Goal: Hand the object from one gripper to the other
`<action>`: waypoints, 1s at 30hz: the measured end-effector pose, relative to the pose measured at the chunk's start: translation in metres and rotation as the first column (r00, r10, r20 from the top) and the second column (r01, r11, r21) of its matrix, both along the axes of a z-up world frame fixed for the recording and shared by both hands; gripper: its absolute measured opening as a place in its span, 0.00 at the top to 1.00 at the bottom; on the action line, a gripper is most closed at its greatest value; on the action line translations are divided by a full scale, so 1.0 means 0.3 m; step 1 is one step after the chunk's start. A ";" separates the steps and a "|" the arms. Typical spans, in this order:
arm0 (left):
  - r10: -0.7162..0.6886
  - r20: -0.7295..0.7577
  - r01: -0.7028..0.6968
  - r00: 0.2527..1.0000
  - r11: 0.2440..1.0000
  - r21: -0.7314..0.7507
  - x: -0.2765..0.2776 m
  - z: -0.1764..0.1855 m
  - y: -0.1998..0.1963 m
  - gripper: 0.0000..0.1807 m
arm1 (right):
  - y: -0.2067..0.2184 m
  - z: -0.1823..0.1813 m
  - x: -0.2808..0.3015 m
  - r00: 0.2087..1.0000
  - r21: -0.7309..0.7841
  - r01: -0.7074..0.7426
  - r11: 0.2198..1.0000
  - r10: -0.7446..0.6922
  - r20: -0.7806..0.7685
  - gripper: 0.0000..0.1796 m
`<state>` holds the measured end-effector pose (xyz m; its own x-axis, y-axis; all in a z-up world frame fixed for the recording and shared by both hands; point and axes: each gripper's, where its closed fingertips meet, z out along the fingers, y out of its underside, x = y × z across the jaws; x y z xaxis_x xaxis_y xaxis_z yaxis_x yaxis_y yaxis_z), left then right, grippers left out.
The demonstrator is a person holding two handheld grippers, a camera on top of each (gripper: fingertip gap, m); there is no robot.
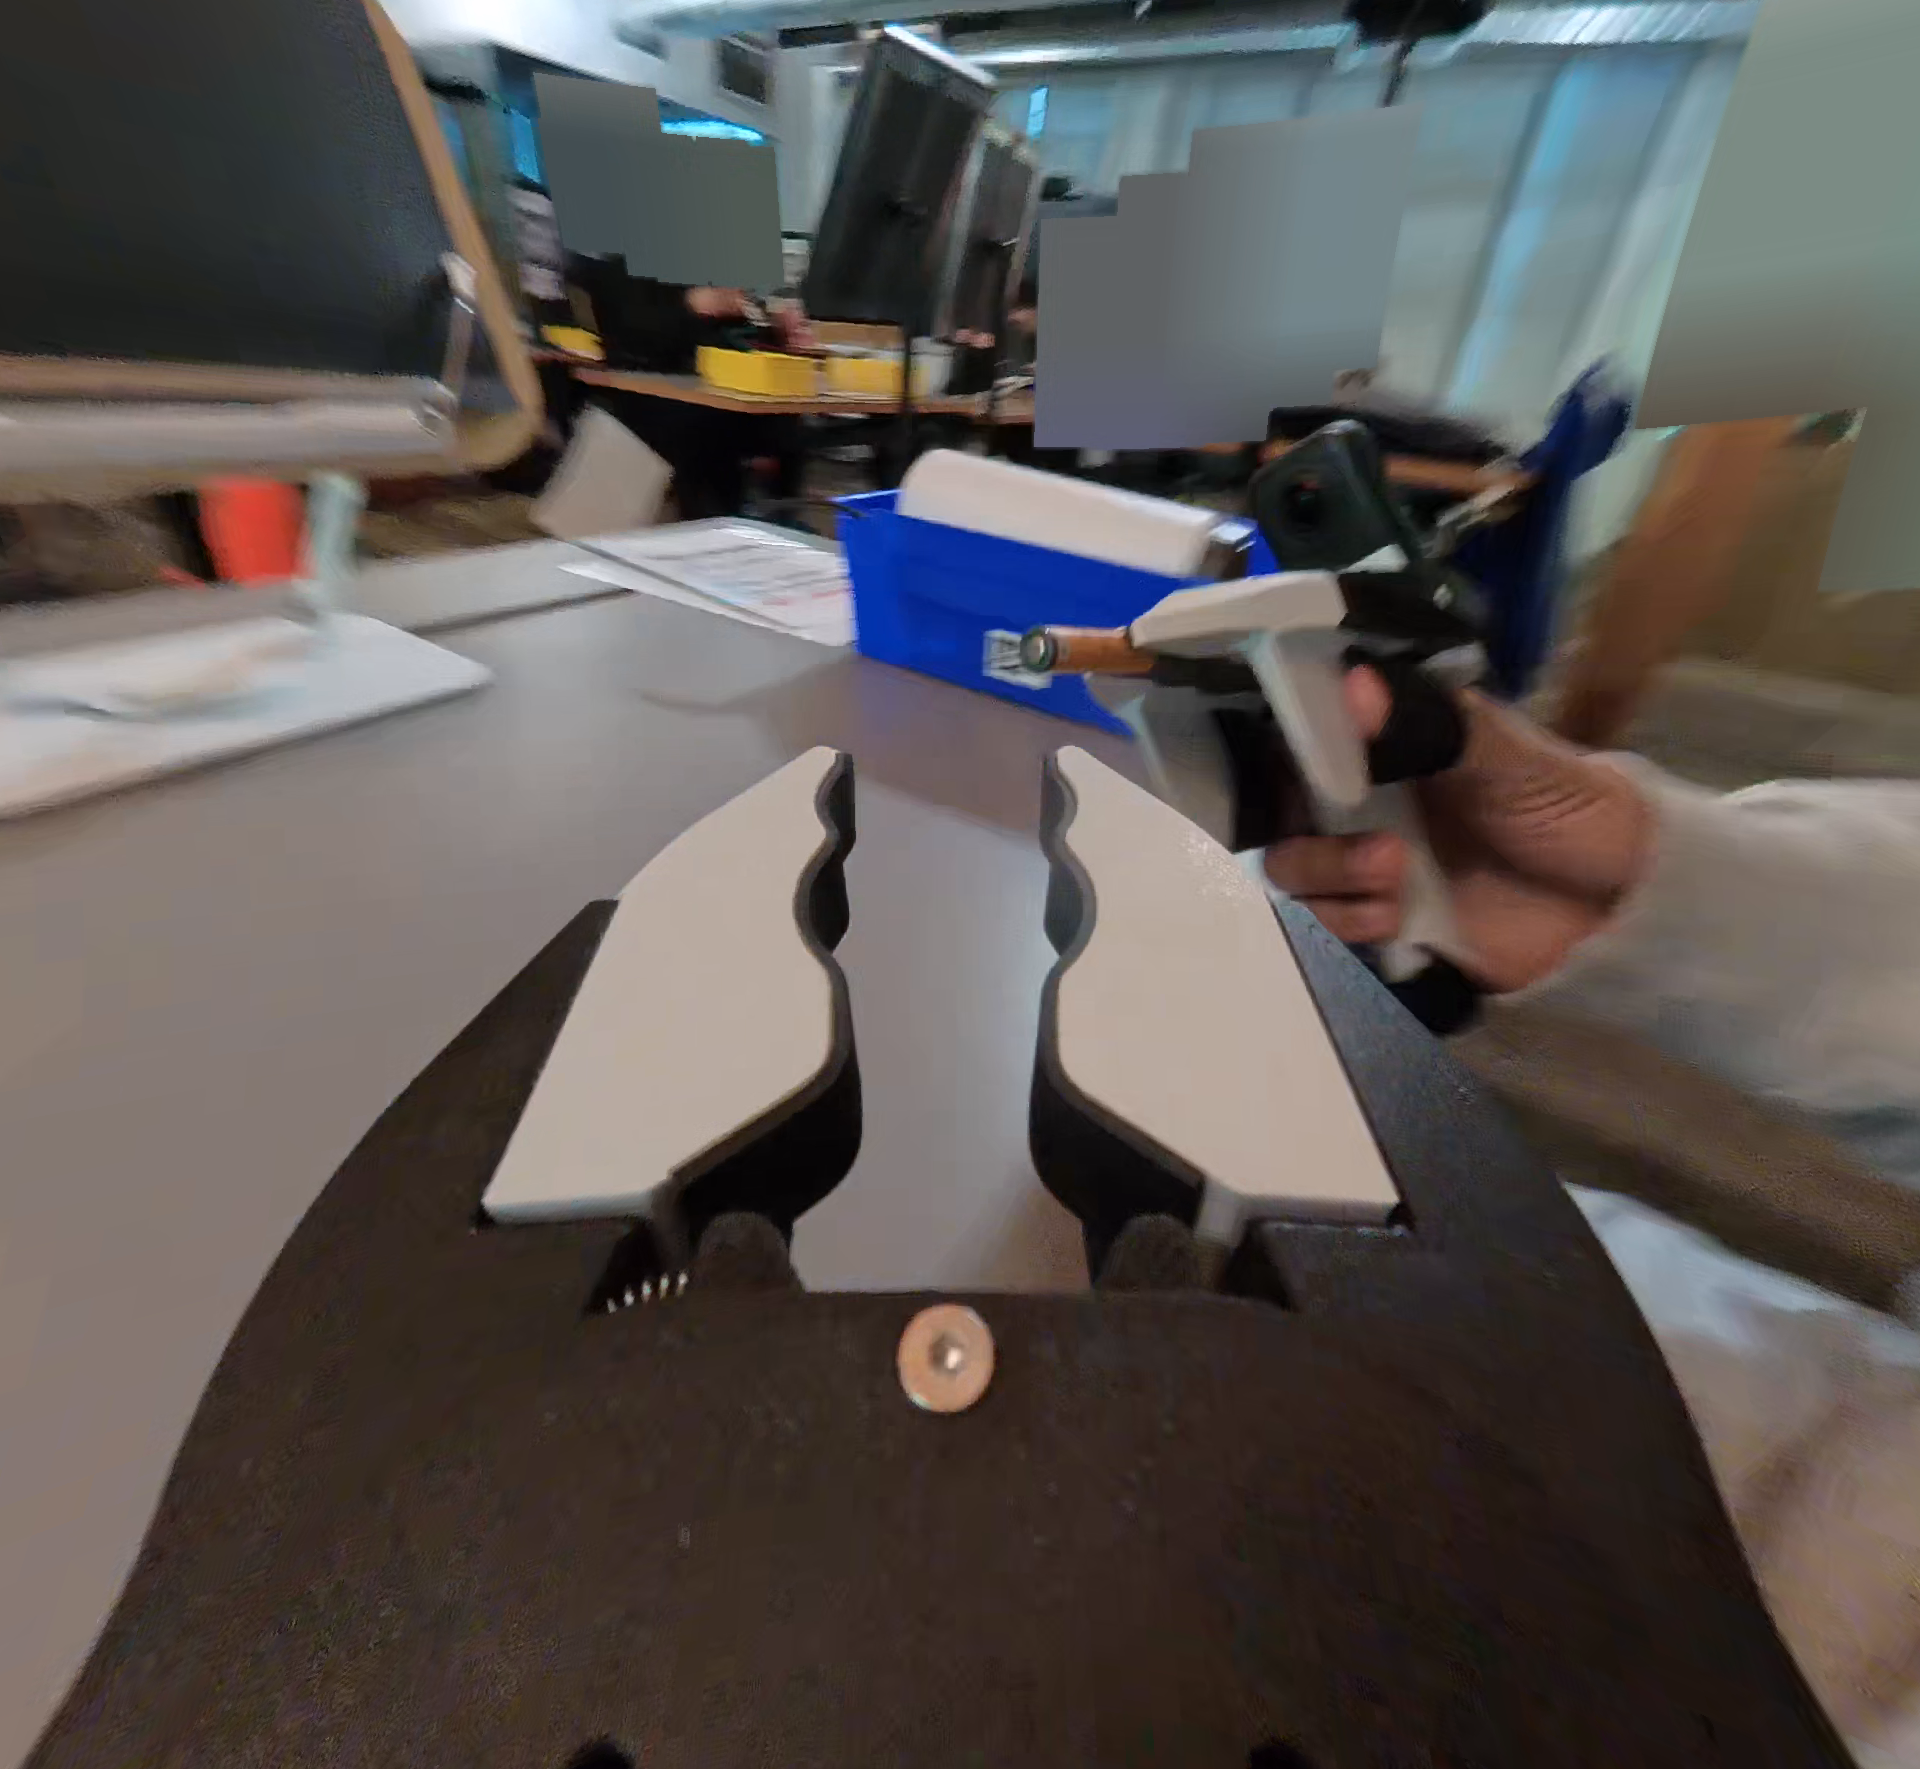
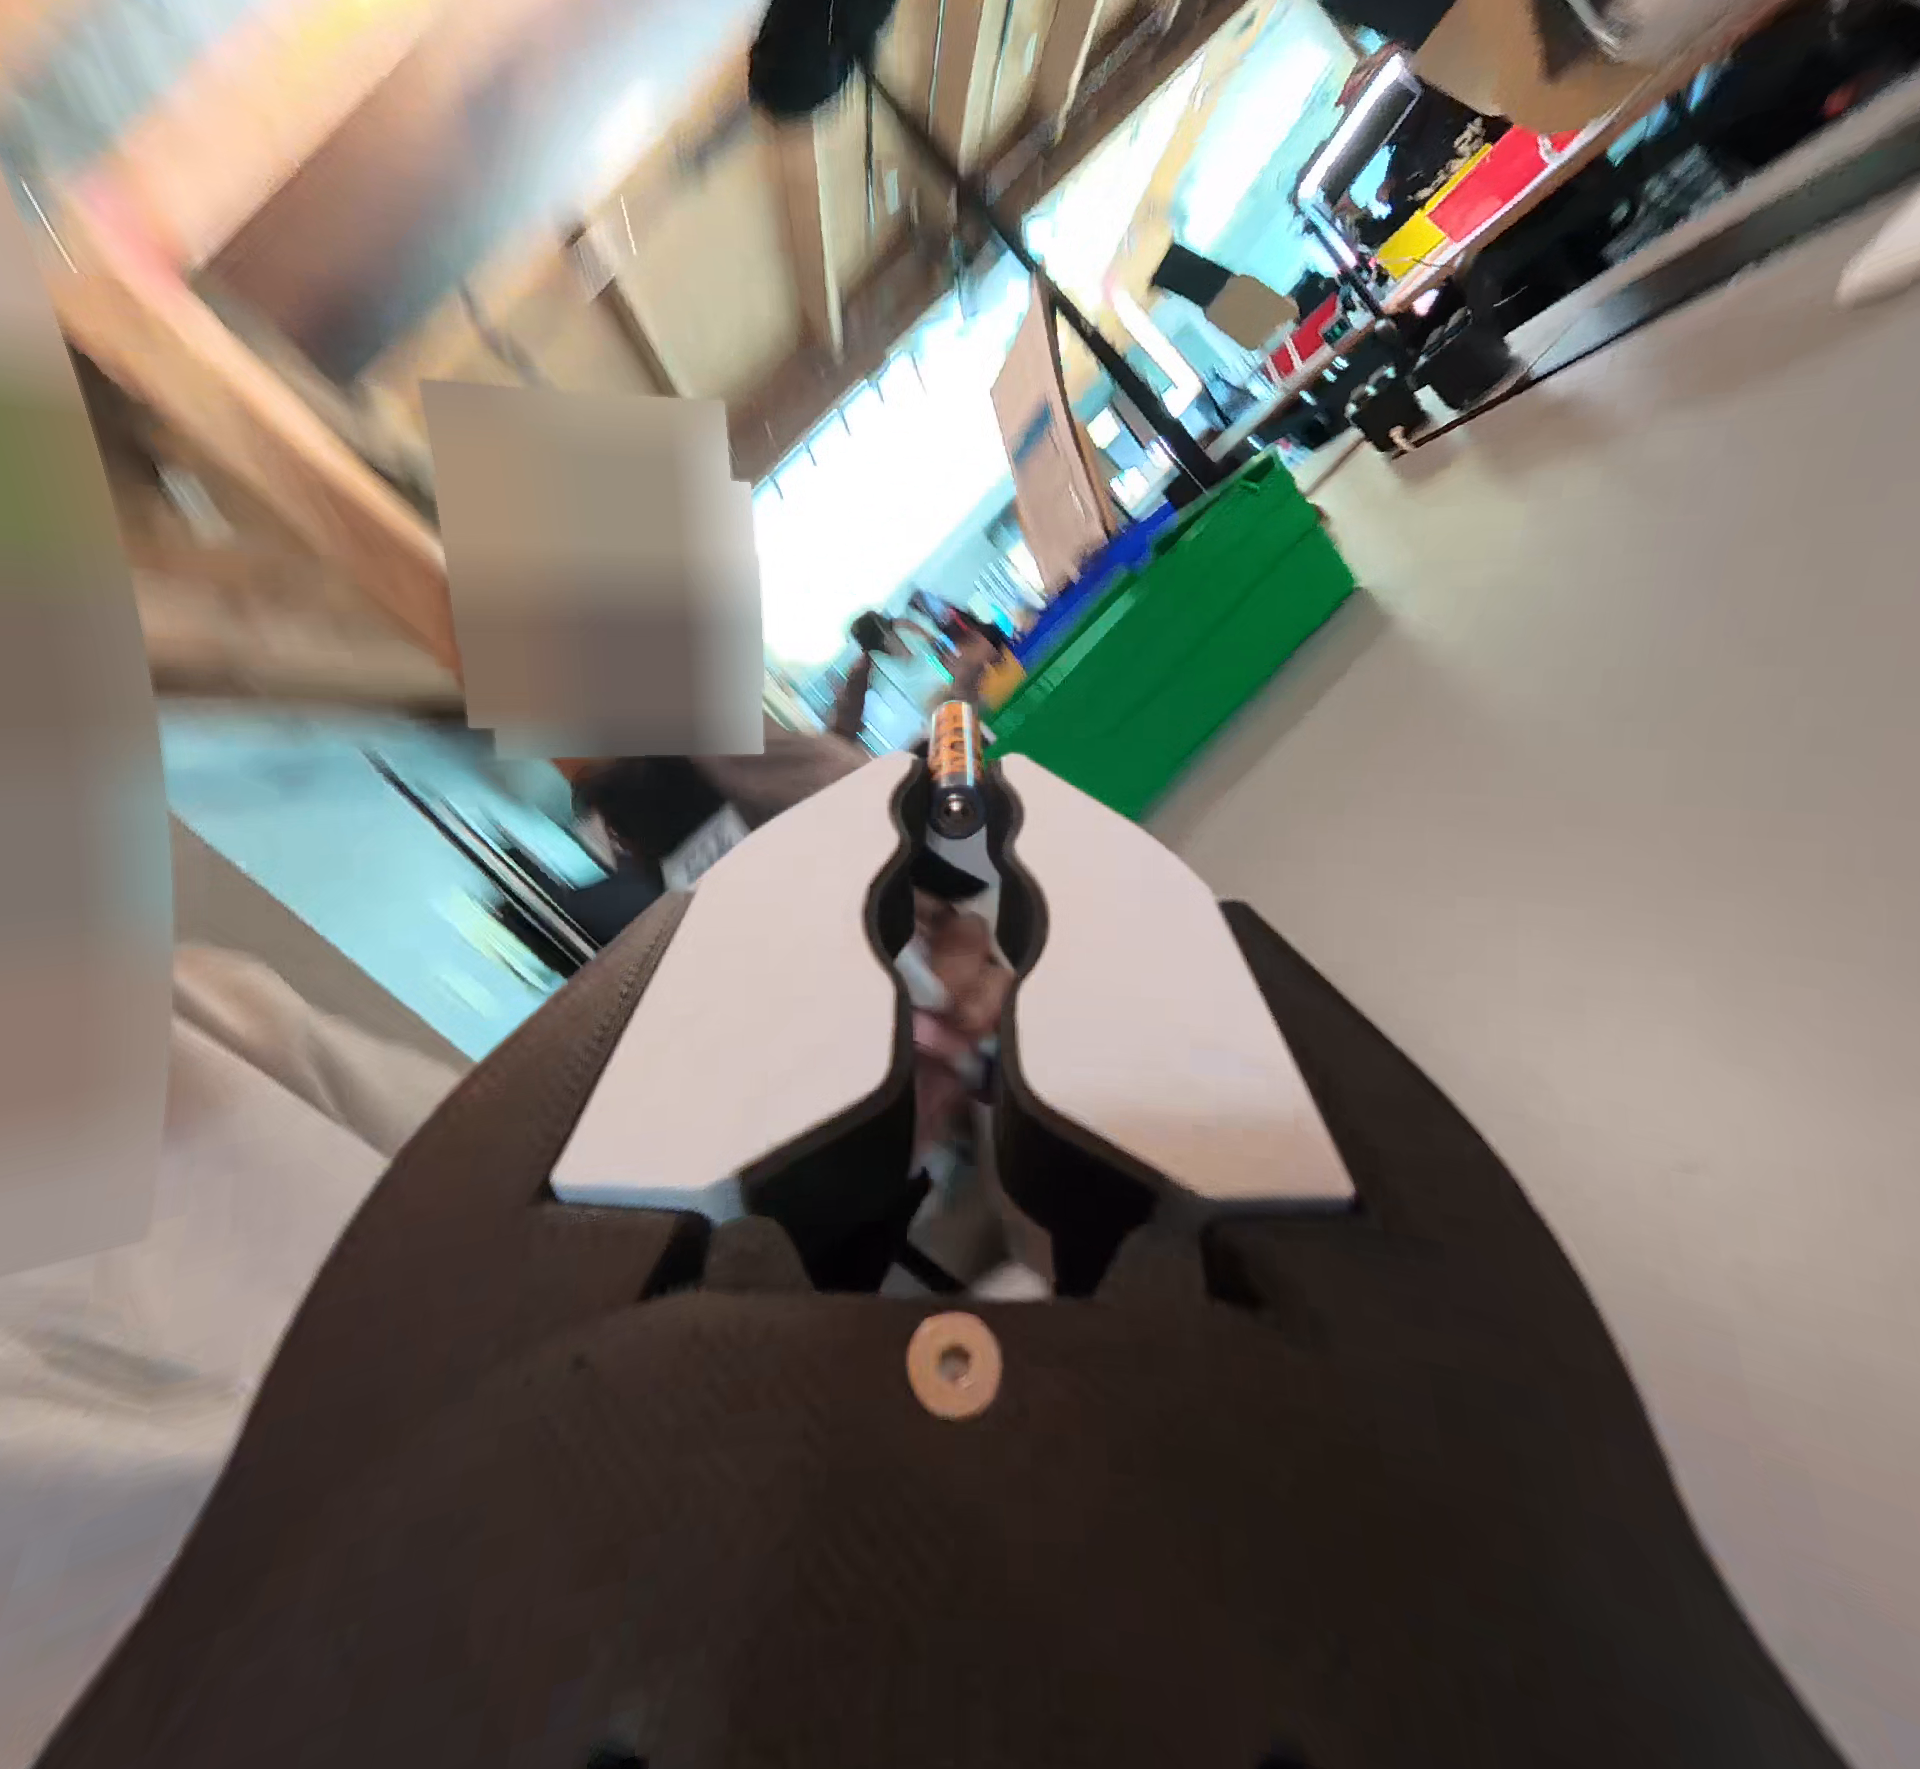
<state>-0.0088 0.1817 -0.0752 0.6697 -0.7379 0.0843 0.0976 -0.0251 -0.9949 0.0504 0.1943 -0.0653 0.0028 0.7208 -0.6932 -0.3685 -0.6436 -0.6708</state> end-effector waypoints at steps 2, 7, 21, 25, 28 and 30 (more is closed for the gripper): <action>0.115 -0.118 -0.103 0.986 0.989 0.103 -0.005 -0.002 0.004 0.80 | 0.006 -0.003 -0.004 0.991 -0.150 -0.011 0.989 -0.010 -0.137 0.94; 0.238 -0.286 -0.170 0.928 0.955 0.242 0.041 -0.028 -0.001 0.67 | -0.023 -0.042 -0.054 0.916 -0.434 -0.131 0.892 -0.058 -0.397 0.94; 0.324 -0.366 -0.177 0.872 0.907 0.382 0.082 -0.020 -0.036 0.68 | -0.078 -0.045 -0.122 0.915 -0.456 -0.153 0.877 -0.048 -0.401 0.94; 0.330 -0.379 -0.173 0.865 0.904 0.391 0.089 -0.022 -0.038 0.71 | -0.078 -0.055 -0.129 0.914 -0.467 -0.161 0.869 -0.047 -0.403 0.94; 0.320 -0.378 -0.171 0.869 0.910 0.377 0.089 -0.027 -0.035 0.72 | -0.077 -0.054 -0.133 0.912 -0.469 -0.170 0.867 -0.043 -0.409 0.94; 0.319 -0.382 -0.174 0.868 0.914 0.366 0.086 -0.027 -0.033 0.75 | -0.077 -0.055 -0.133 0.914 -0.466 -0.162 0.870 -0.045 -0.402 0.94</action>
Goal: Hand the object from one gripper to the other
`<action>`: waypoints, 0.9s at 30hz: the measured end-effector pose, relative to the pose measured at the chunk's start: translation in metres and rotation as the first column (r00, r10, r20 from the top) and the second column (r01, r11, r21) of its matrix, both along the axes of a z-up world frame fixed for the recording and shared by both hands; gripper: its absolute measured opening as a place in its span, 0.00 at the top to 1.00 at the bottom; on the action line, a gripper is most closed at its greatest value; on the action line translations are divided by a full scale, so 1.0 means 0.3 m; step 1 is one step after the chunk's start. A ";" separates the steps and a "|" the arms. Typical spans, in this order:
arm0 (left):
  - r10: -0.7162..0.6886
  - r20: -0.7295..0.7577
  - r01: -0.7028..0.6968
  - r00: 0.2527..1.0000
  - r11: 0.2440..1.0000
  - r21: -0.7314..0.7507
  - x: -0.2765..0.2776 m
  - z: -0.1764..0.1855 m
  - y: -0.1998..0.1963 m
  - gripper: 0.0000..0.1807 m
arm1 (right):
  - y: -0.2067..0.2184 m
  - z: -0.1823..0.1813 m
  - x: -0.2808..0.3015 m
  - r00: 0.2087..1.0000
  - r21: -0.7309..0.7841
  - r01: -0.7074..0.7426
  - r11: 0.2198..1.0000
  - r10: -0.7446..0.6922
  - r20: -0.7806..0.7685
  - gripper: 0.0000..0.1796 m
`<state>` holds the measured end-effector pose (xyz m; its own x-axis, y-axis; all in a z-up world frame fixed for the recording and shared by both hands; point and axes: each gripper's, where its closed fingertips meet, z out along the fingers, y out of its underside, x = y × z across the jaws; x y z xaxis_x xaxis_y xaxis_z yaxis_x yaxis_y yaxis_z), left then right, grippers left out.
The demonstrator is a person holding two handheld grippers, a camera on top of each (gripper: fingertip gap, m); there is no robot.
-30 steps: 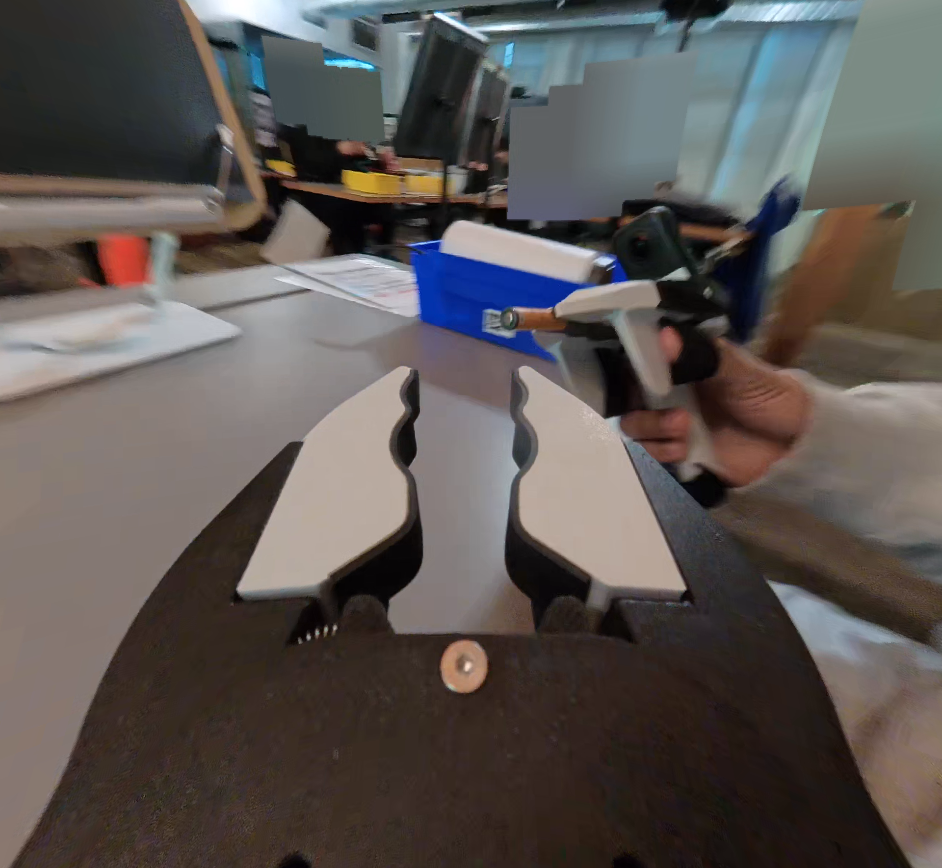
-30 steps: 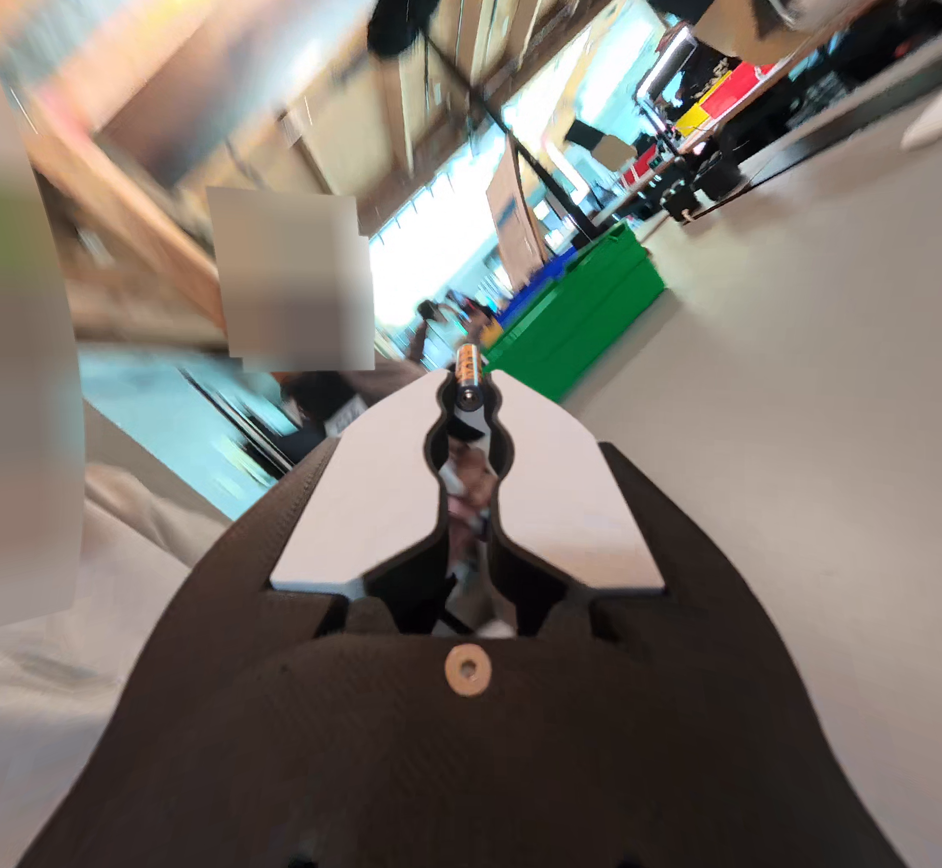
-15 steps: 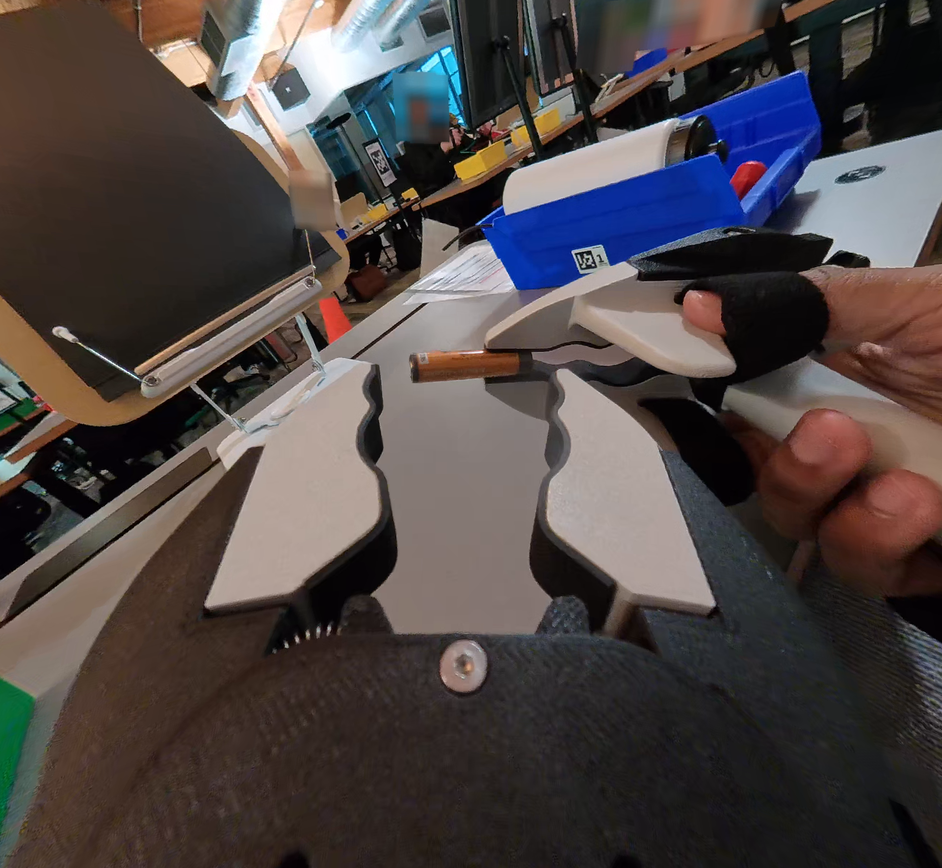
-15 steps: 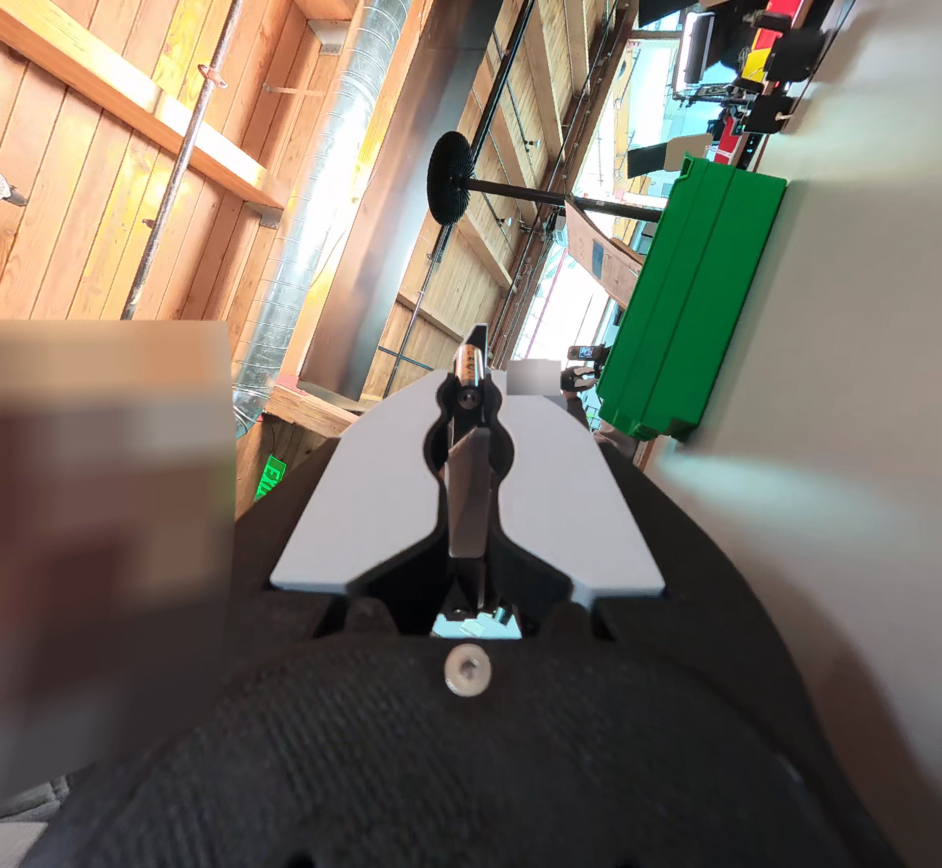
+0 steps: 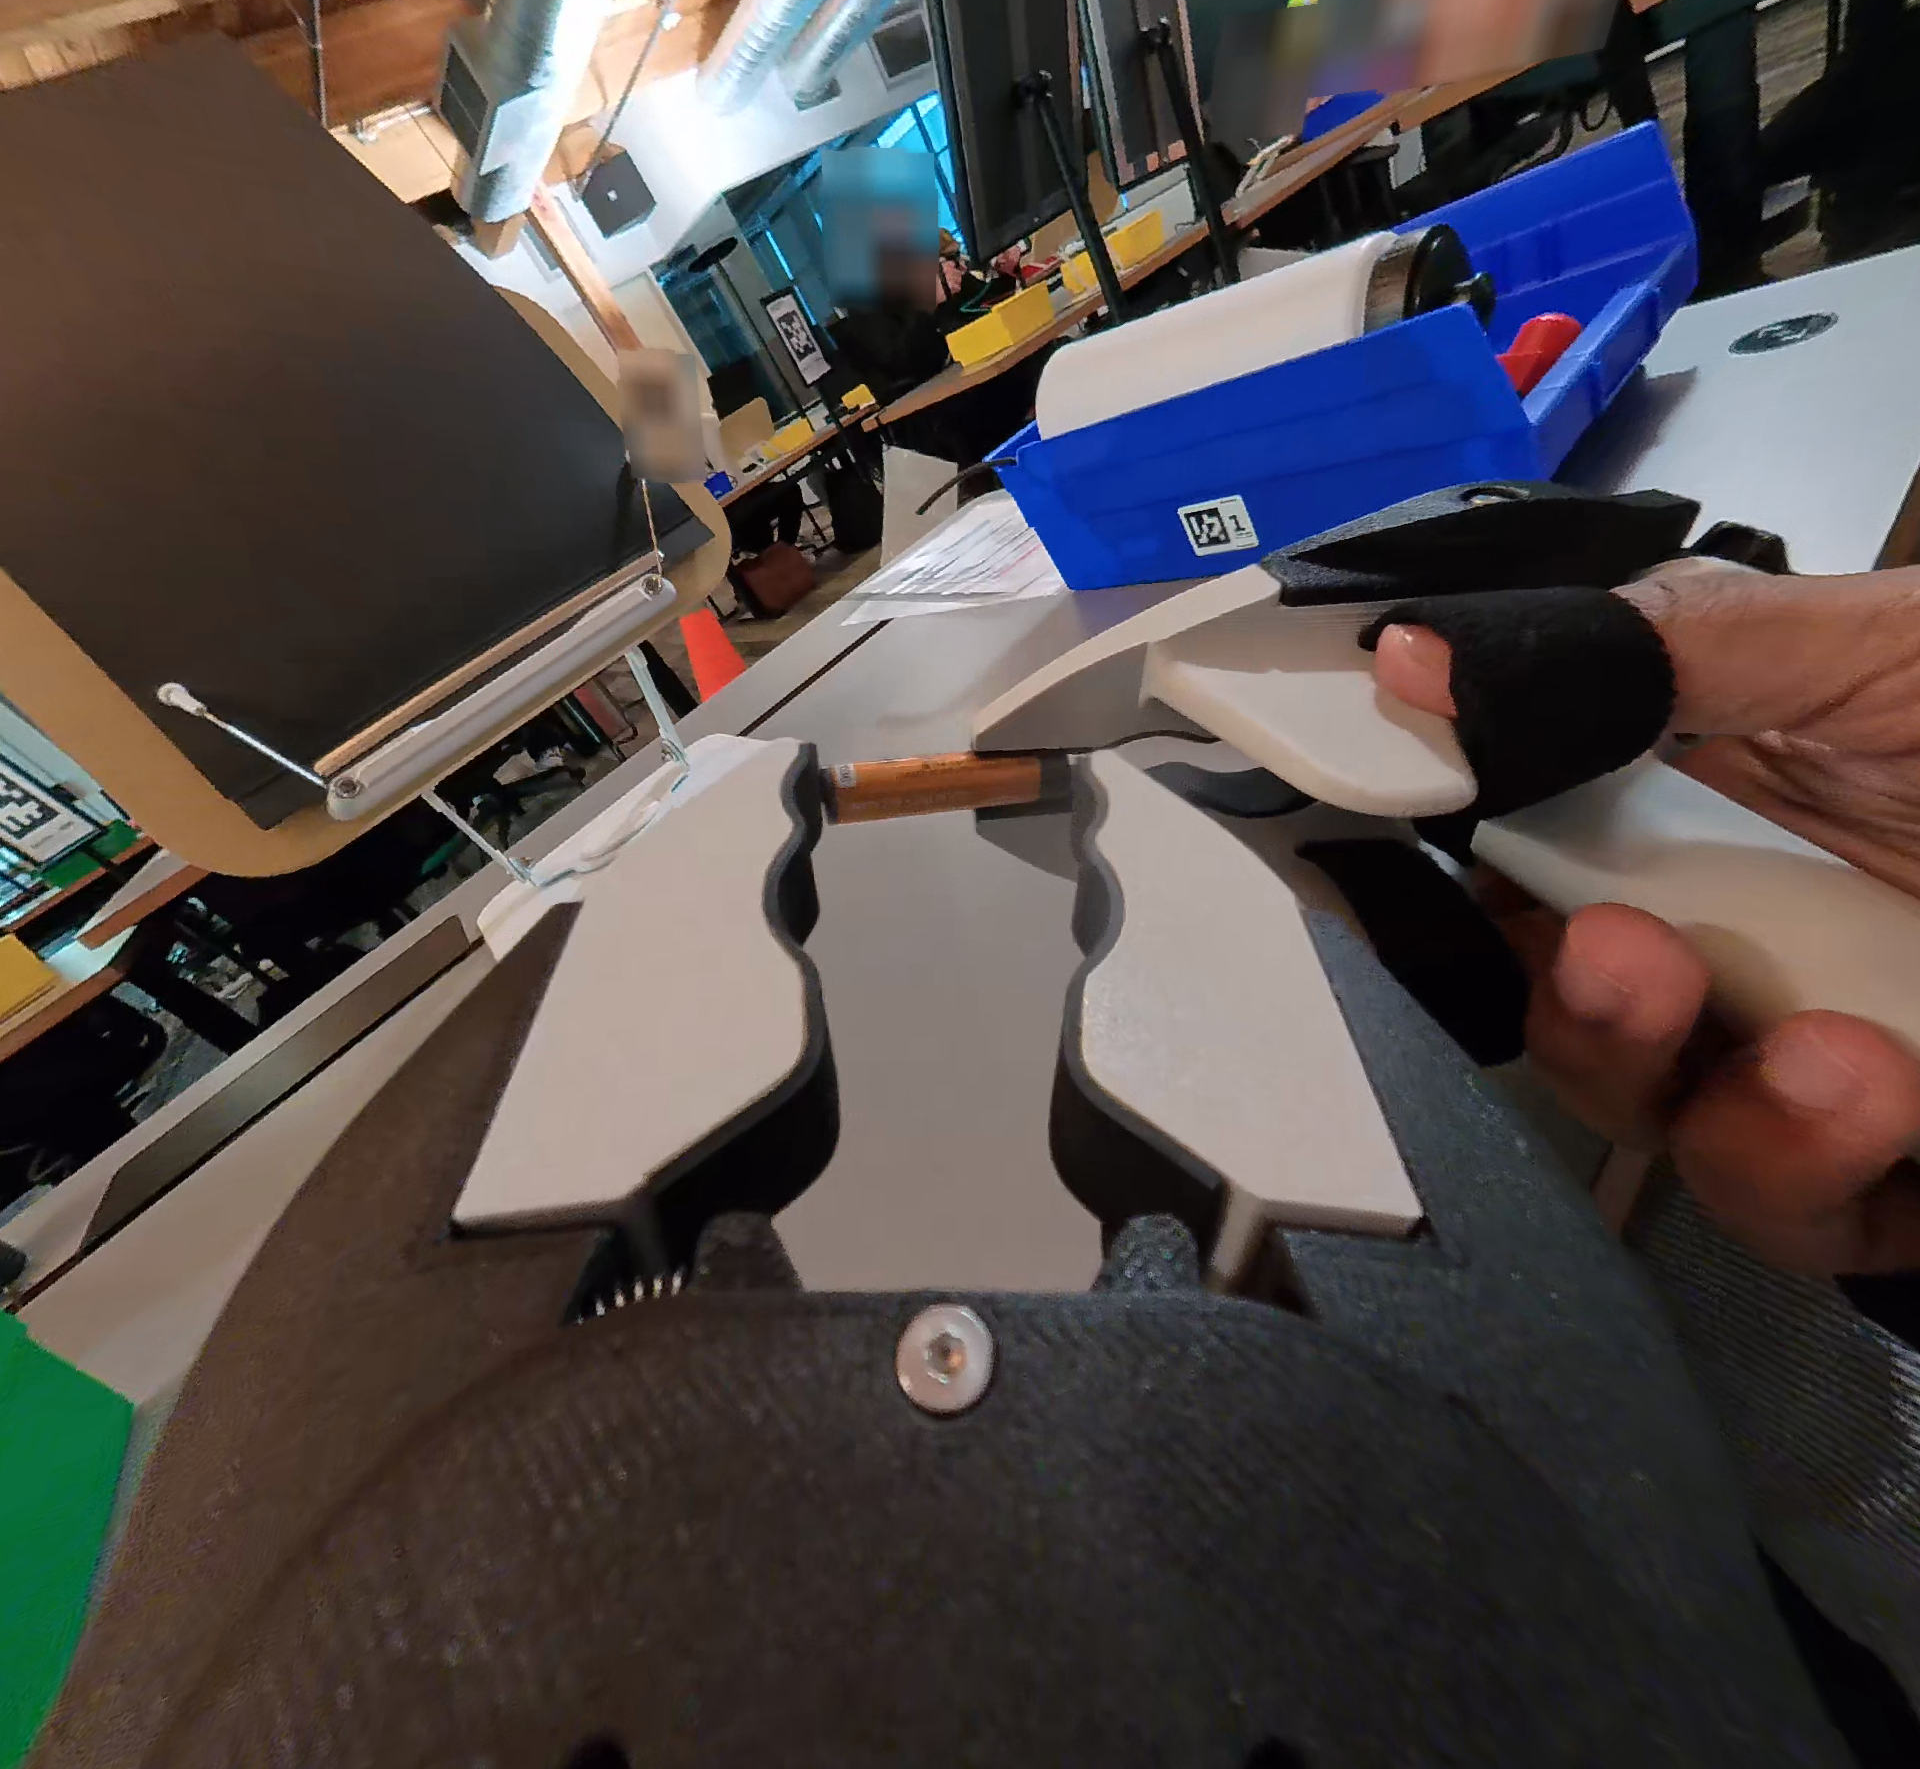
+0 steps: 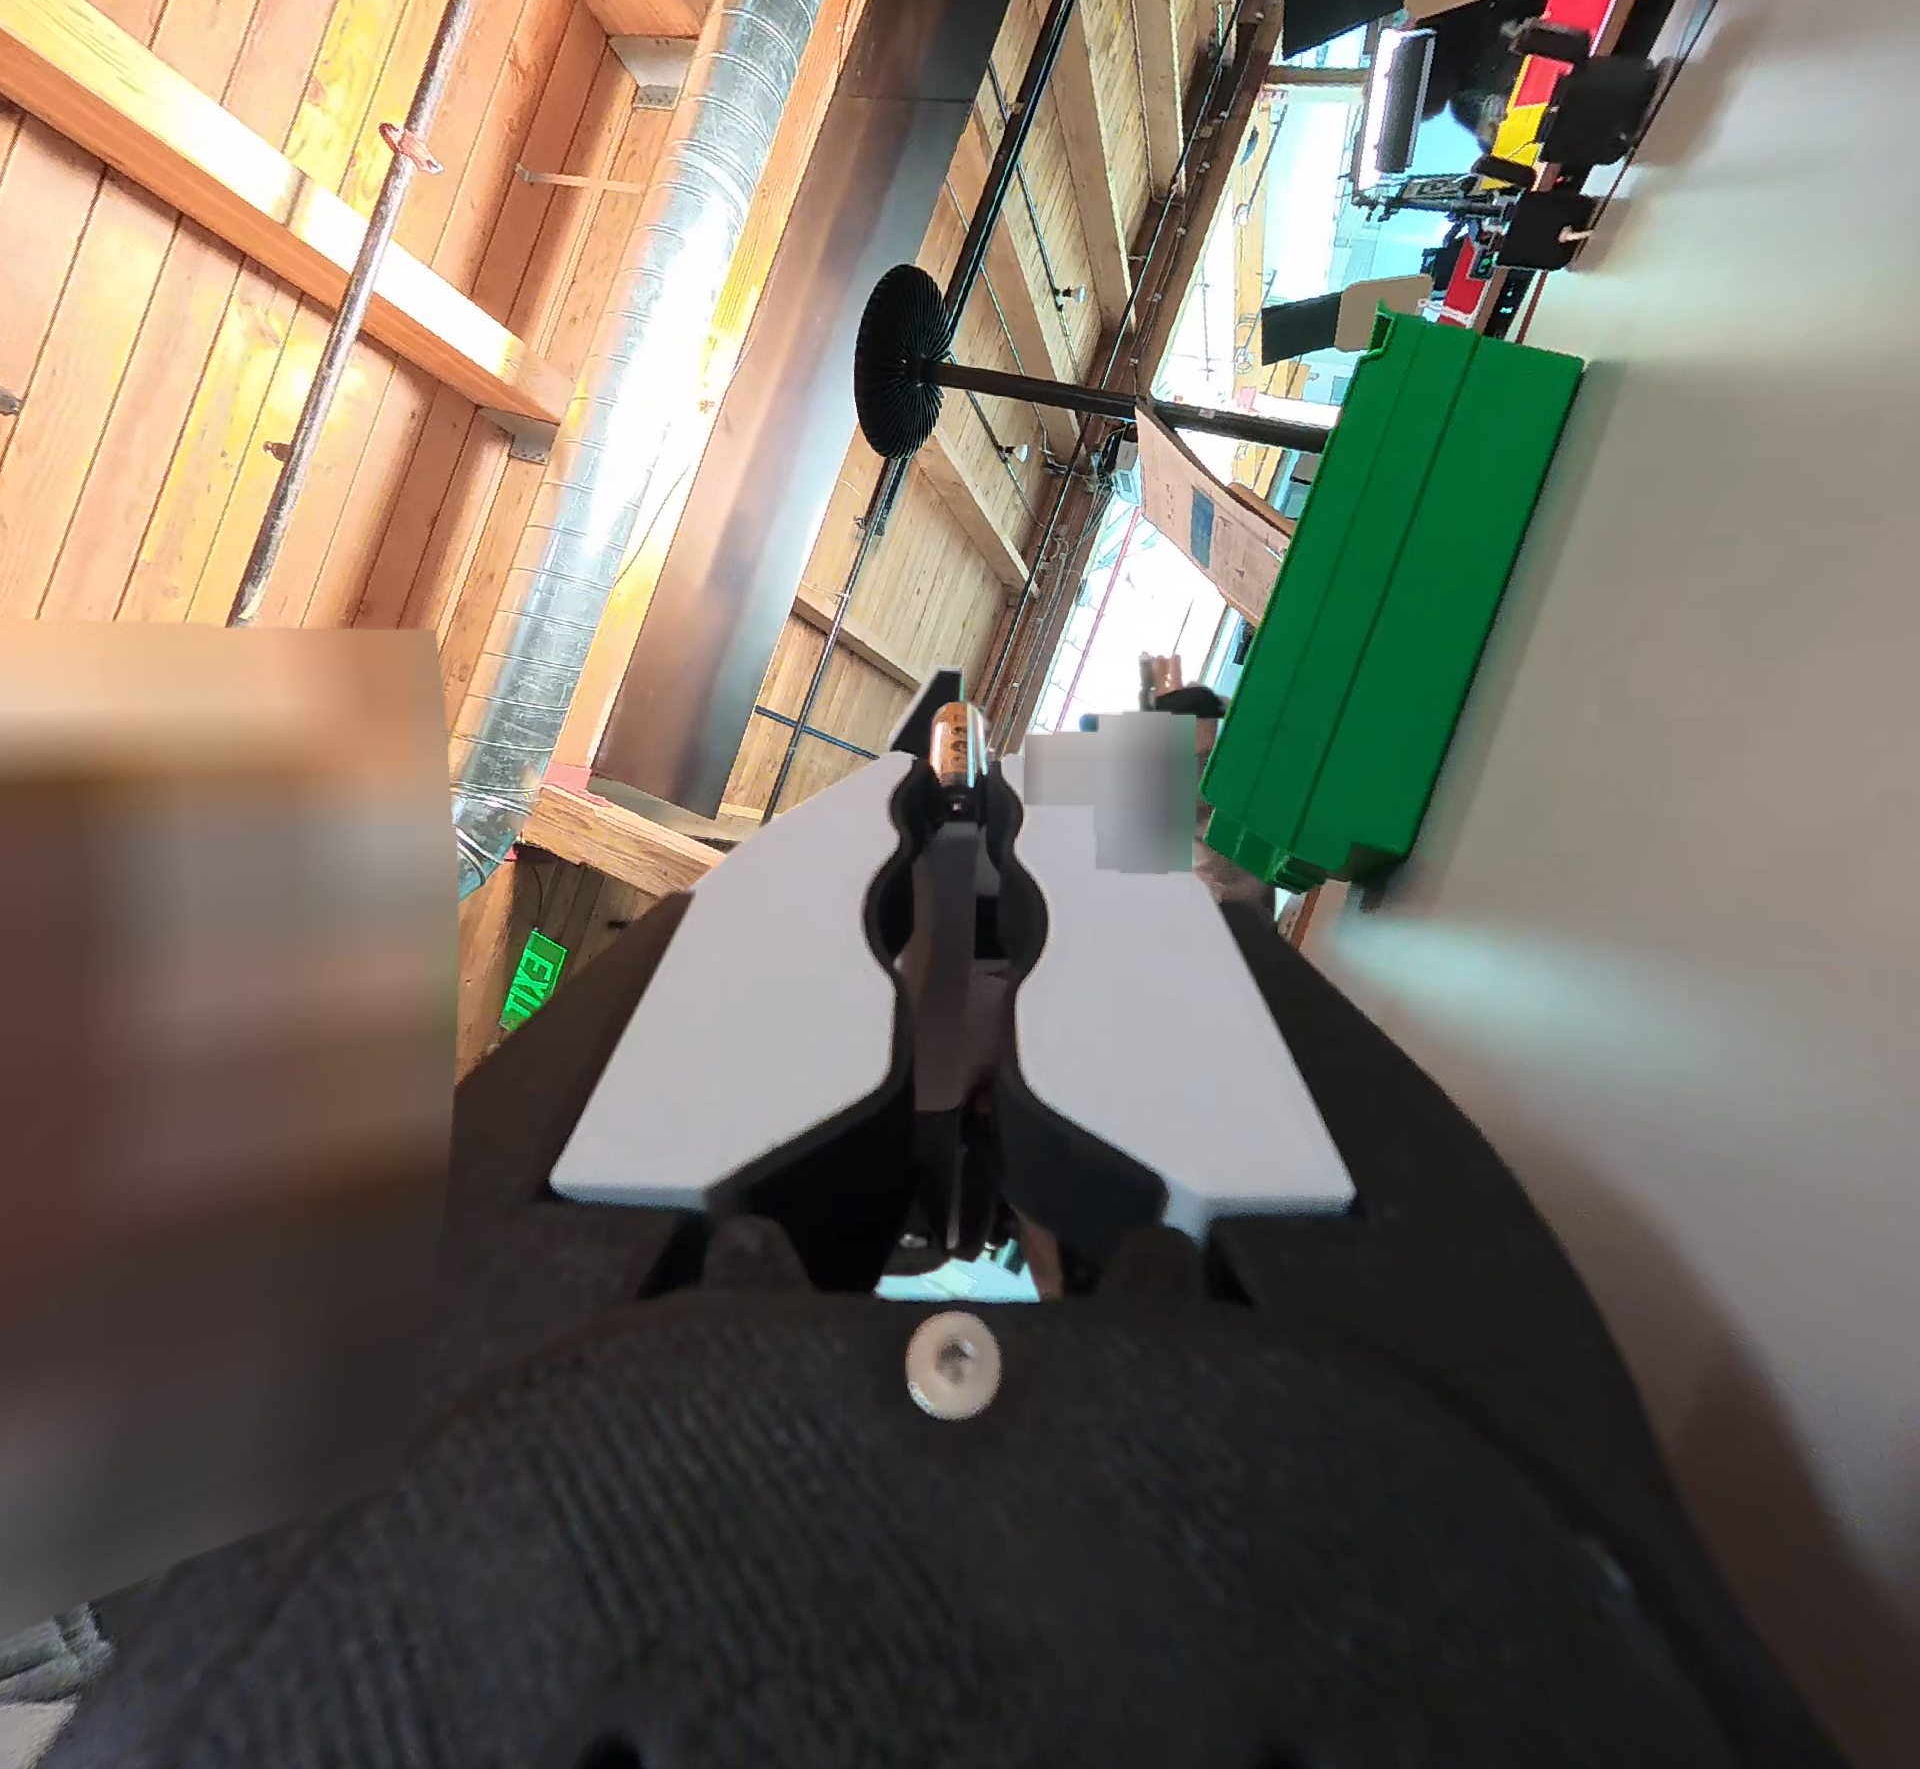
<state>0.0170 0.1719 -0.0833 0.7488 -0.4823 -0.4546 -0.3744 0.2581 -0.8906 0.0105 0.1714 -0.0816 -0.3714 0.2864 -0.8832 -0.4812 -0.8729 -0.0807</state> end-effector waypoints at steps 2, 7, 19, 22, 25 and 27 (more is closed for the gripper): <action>-0.007 0.003 0.007 1.000 1.000 -0.024 -0.001 -0.004 0.004 0.75 | 0.003 -0.003 0.000 1.000 0.000 0.001 1.000 -0.001 0.007 0.94; -0.015 0.021 0.016 1.000 0.999 -0.051 -0.004 -0.005 0.011 0.75 | 0.007 0.001 -0.004 1.000 0.025 -0.021 0.999 0.020 0.016 0.90; -0.223 0.522 0.444 0.823 0.826 -0.348 0.008 -0.008 0.011 0.75 | 0.065 0.136 0.129 0.873 0.753 0.022 0.657 -0.380 0.306 0.65; -0.219 0.729 0.616 0.648 0.714 -0.333 -0.002 0.023 0.004 0.75 | 0.043 0.135 0.142 0.780 0.912 -0.047 0.408 -0.555 0.288 0.65; -0.168 0.891 0.793 0.421 0.546 -0.271 -0.008 0.041 -0.005 0.75 | 0.006 0.108 0.121 0.752 0.945 -0.166 0.283 -0.583 0.307 0.68; -0.092 0.963 0.888 0.253 0.418 -0.193 -0.012 0.048 -0.009 0.75 | -0.016 0.085 0.103 0.735 0.948 -0.233 0.216 -0.599 0.317 0.71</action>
<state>0.0135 0.1690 -0.0687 -0.0641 -0.6812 0.7293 0.4771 -0.6628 -0.5771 0.0414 0.1667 -0.0561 0.2225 0.9652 0.1371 -0.0995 0.1624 -0.9817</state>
